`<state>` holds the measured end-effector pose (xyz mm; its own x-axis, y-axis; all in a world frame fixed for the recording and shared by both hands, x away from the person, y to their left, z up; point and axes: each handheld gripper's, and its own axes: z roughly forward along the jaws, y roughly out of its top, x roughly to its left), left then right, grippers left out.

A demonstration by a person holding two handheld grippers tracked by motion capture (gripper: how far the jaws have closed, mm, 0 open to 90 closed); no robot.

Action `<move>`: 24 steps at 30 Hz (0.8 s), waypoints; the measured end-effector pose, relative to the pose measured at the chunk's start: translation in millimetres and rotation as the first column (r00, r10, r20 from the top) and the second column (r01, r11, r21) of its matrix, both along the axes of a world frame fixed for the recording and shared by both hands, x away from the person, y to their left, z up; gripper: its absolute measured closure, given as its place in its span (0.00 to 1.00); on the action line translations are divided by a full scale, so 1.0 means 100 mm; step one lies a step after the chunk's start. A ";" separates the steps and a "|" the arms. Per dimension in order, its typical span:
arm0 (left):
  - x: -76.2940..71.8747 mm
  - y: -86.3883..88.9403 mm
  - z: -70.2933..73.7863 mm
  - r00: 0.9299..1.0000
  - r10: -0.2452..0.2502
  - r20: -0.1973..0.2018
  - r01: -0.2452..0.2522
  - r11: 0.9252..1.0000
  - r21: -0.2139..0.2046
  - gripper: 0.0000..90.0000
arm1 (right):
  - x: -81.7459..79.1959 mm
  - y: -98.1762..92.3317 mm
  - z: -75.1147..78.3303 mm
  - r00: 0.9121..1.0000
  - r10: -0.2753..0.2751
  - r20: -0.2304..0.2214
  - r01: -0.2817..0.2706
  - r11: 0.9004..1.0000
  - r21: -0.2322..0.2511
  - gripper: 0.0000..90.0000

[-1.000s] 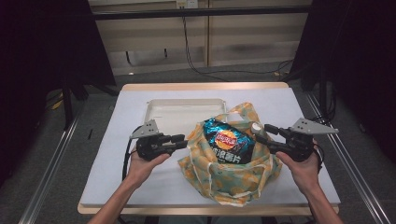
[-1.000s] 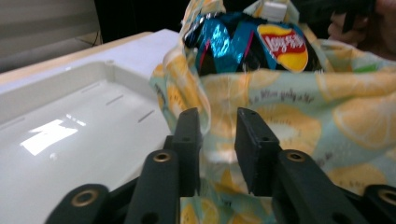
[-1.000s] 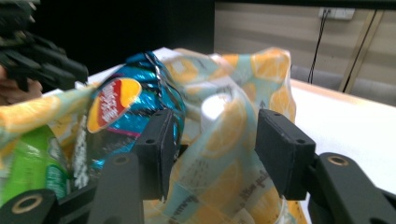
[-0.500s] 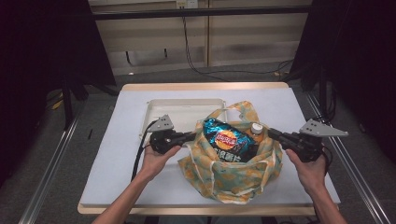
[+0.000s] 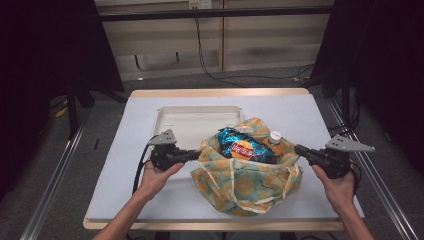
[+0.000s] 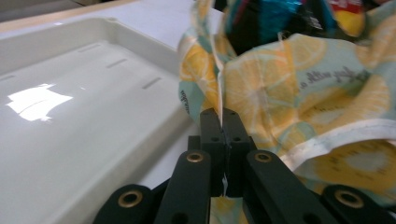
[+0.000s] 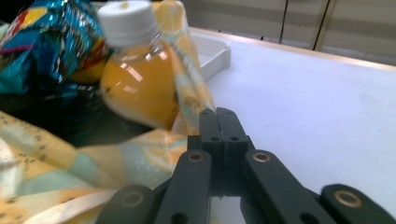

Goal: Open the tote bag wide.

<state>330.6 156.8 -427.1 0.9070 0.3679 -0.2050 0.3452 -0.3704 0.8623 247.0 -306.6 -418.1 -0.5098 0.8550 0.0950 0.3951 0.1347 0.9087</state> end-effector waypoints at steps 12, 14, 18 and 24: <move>-0.21 -0.04 -0.28 0.994 -0.096 -0.054 0.101 0.990 0.101 1.00 | -0.03 -0.01 -0.31 0.995 -0.006 -0.098 -0.003 0.996 -0.092 1.00; -0.23 -0.05 -0.31 0.993 -0.099 -0.068 0.106 0.990 0.096 1.00 | -0.01 0.00 -0.38 0.992 -0.001 -0.128 -0.014 0.993 -0.119 1.00; -0.25 -0.05 -0.36 0.992 -0.104 -0.075 0.111 0.989 0.102 1.00 | -0.01 0.03 -0.44 0.989 0.001 -0.151 -0.024 0.989 -0.146 1.00; -0.17 0.01 -0.28 0.997 -0.064 -0.050 0.066 0.997 0.040 0.95 | -0.08 -0.04 -0.31 0.998 0.001 -0.069 -0.005 0.998 -0.070 0.81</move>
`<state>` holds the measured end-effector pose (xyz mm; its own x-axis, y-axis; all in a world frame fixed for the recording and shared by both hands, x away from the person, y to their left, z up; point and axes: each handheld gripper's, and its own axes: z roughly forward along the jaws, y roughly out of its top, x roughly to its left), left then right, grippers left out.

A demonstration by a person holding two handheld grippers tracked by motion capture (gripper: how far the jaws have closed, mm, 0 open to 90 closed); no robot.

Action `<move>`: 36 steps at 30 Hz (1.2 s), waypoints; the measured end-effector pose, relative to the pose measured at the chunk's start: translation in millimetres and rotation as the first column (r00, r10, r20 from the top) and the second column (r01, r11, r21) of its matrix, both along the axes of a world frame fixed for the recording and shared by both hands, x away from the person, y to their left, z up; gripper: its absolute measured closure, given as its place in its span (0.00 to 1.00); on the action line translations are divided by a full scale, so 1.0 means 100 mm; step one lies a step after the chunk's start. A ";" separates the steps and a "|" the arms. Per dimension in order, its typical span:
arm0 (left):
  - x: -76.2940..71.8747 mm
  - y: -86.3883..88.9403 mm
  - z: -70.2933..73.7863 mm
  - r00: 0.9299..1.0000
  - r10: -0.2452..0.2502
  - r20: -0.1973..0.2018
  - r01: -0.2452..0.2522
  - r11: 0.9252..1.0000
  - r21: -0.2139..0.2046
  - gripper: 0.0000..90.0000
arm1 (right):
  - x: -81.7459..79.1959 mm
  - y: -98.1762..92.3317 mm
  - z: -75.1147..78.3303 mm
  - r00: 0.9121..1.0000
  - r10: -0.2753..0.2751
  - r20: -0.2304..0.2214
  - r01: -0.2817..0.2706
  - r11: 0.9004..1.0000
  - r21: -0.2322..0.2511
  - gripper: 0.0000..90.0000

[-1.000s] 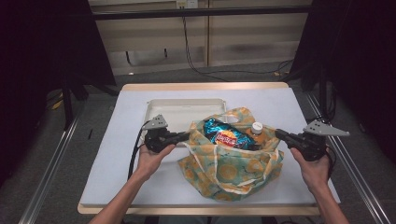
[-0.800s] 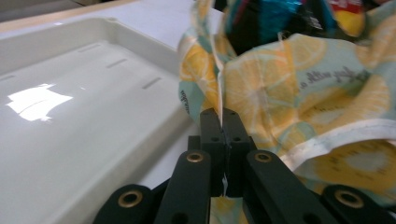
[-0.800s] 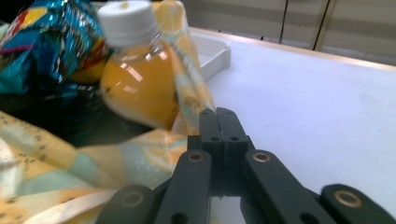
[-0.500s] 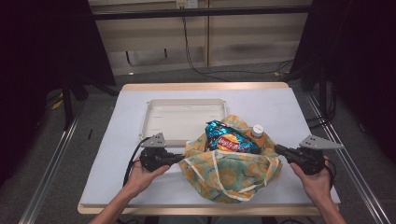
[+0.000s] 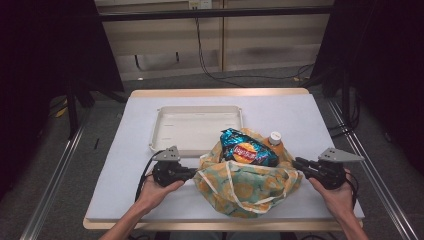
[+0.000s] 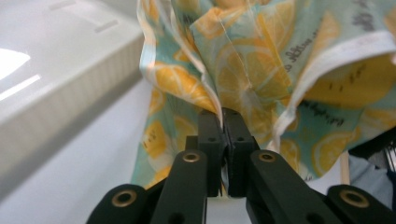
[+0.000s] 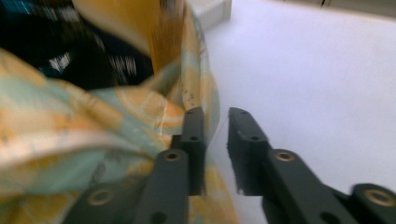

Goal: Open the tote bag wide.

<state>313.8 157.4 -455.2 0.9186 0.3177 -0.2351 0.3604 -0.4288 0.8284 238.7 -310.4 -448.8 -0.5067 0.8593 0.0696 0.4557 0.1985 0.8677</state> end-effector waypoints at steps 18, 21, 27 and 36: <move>-0.16 0.19 0.36 0.992 0.057 0.108 -0.041 0.988 -0.146 0.68 | -0.36 0.34 0.49 0.973 0.186 0.133 -0.204 0.969 0.137 0.64; -0.19 0.18 0.39 0.992 0.053 0.118 -0.034 0.987 -0.156 0.65 | -0.35 0.40 0.47 0.967 0.222 0.123 -0.237 0.962 0.132 0.62; -0.23 0.14 0.43 0.990 0.024 0.139 0.003 0.981 -0.193 0.61 | -0.31 0.45 0.44 0.959 0.265 0.102 -0.277 0.951 0.136 0.61; -0.26 -0.23 0.37 0.985 -0.081 0.152 0.100 0.988 -0.119 0.57 | -0.26 0.59 0.36 0.946 0.323 0.040 -0.325 0.940 0.107 0.75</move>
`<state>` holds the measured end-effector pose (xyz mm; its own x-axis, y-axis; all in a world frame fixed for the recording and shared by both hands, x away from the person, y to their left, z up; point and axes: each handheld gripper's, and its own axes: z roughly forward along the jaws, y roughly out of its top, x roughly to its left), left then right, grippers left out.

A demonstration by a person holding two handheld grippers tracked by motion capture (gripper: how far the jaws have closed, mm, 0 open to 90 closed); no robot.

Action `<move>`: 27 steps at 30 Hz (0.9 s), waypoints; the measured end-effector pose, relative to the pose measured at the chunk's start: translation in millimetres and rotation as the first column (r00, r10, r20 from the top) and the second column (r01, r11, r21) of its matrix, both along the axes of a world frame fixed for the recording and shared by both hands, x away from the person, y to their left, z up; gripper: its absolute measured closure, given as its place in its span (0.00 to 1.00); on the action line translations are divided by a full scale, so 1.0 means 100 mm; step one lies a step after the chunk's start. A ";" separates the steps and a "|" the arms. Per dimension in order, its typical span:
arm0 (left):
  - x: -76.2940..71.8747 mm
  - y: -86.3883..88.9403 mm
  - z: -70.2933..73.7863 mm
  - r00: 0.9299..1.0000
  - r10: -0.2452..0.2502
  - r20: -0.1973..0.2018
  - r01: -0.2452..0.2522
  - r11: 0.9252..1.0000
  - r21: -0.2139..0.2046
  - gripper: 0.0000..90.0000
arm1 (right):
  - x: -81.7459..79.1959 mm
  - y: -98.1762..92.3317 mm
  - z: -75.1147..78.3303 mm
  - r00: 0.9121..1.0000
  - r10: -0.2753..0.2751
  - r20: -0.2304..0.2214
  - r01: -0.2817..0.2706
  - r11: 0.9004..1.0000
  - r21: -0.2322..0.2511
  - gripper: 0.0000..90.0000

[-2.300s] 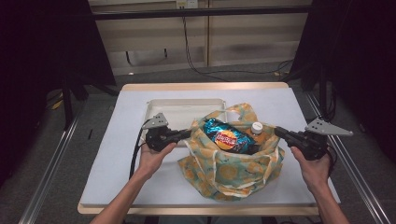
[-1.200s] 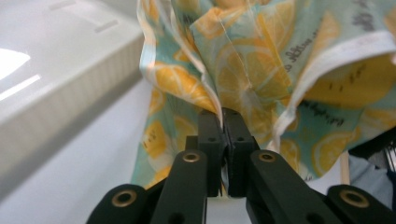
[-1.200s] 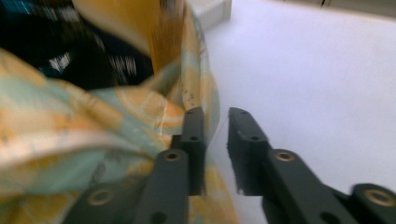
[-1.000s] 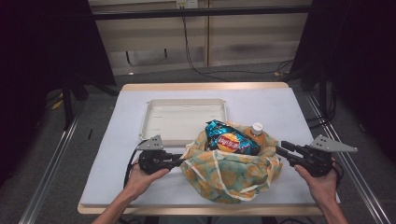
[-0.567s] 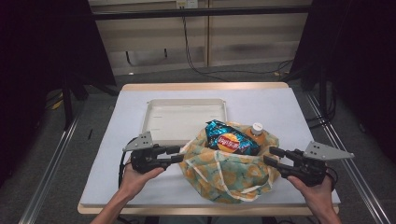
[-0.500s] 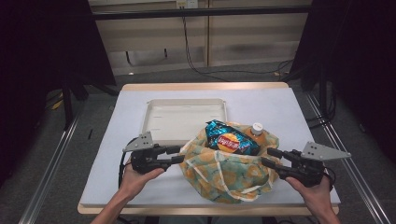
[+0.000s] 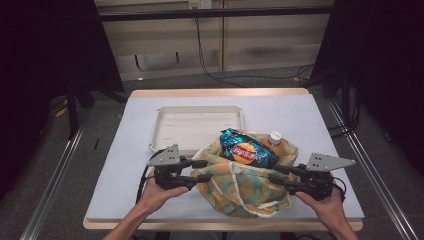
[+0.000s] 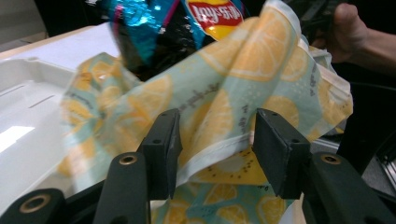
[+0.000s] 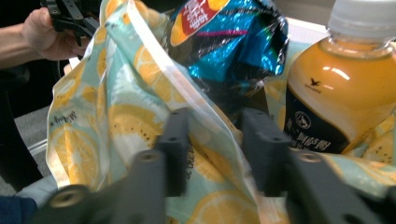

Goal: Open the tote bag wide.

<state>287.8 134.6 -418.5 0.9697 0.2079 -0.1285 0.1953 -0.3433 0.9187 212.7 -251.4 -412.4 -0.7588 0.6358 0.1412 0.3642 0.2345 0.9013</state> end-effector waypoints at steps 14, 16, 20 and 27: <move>-0.27 0.06 0.11 0.996 -0.081 0.037 0.080 0.997 0.019 1.00 | -0.33 -0.02 0.17 0.999 0.032 0.044 -0.034 0.999 0.042 1.00; -0.32 0.06 0.09 0.996 -0.087 0.034 0.086 0.996 0.027 1.00 | -0.41 -0.01 0.15 0.998 0.038 0.047 -0.040 0.998 0.038 1.00; -0.39 0.05 0.01 0.994 -0.104 0.029 0.102 0.993 0.054 0.99 | -0.52 -0.01 0.11 0.998 0.042 0.052 -0.043 0.998 0.034 0.95; -0.37 -0.04 -0.19 0.990 -0.138 0.004 0.136 0.978 0.158 1.00 | -0.50 0.03 -0.12 0.998 0.067 -0.009 -0.067 0.998 -0.010 0.98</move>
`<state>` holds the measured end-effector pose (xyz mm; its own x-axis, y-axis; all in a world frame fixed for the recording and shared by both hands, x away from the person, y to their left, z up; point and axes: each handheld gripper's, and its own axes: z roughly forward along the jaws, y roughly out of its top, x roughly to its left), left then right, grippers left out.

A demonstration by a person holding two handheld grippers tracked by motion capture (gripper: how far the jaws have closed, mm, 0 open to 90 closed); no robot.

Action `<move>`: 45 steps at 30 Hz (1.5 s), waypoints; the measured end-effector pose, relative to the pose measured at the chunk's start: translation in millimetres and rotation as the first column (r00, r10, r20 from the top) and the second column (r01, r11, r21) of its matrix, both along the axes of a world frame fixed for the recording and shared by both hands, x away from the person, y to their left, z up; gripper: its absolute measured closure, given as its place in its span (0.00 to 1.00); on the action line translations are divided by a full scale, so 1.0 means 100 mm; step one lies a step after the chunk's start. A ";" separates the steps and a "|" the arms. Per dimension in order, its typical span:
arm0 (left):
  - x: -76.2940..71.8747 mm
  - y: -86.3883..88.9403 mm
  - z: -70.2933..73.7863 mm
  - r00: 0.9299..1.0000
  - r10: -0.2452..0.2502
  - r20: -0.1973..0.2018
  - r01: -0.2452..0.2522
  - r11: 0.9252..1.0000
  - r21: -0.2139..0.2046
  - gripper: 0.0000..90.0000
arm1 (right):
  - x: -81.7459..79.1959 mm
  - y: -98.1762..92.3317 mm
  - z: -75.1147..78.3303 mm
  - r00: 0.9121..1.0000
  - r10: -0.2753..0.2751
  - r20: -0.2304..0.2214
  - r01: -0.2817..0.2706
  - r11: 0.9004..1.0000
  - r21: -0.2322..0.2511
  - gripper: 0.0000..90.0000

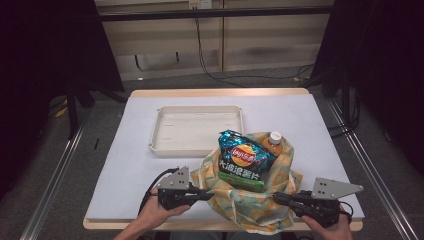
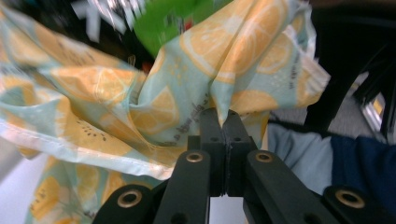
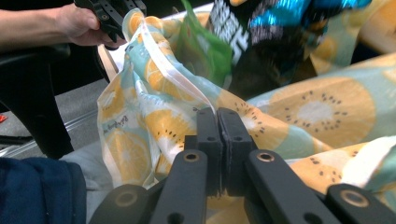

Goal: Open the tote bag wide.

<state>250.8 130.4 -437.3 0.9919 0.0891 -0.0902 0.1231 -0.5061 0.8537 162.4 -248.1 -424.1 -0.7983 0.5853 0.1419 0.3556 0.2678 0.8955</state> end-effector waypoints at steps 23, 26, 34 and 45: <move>0.15 -0.05 -0.42 0.996 0.044 -0.078 -0.032 0.988 0.153 0.99 | 0.12 0.02 -0.28 0.996 -0.024 -0.091 0.010 0.990 -0.143 0.81; 0.15 -0.06 -0.43 0.996 0.040 -0.078 -0.029 0.991 0.129 0.97 | 0.11 0.02 -0.27 0.996 -0.003 -0.086 -0.008 0.991 -0.130 0.74; 0.08 0.07 -0.22 0.995 0.037 -0.093 -0.038 0.999 -0.008 0.93 | 0.02 -0.05 -0.14 0.999 -0.049 -0.008 0.048 0.998 -0.047 0.68; 0.04 0.24 0.00 0.995 0.062 -0.082 -0.073 0.988 -0.136 0.78 | 0.01 -0.20 -0.05 0.989 -0.144 0.036 0.142 0.988 0.054 0.66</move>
